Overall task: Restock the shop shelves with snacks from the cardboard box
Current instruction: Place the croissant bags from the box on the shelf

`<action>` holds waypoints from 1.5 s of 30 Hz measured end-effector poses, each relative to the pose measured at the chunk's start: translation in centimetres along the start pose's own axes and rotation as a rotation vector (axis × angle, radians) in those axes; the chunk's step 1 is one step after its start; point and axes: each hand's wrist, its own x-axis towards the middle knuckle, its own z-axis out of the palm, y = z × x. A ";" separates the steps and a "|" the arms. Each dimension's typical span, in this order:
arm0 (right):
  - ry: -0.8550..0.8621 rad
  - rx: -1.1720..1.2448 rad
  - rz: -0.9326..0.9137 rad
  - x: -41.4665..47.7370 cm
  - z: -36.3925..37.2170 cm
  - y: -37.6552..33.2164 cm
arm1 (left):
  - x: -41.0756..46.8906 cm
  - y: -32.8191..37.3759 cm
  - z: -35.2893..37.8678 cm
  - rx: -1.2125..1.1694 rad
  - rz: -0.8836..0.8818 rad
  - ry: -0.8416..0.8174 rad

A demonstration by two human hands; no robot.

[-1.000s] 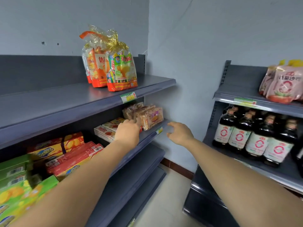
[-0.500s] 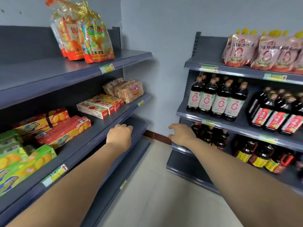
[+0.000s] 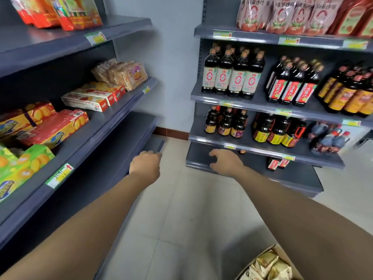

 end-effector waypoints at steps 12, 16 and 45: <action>-0.078 -0.026 0.141 -10.4 4.1 14.4 | -7.0 14.1 6.5 -0.054 0.125 -0.100; -0.097 -0.006 0.178 -13.5 5.6 19.9 | -9.0 20.2 9.4 -0.103 0.139 -0.144; -0.546 -0.060 0.169 -12.9 24.3 44.8 | -13.6 43.0 34.8 -0.168 -0.003 -0.582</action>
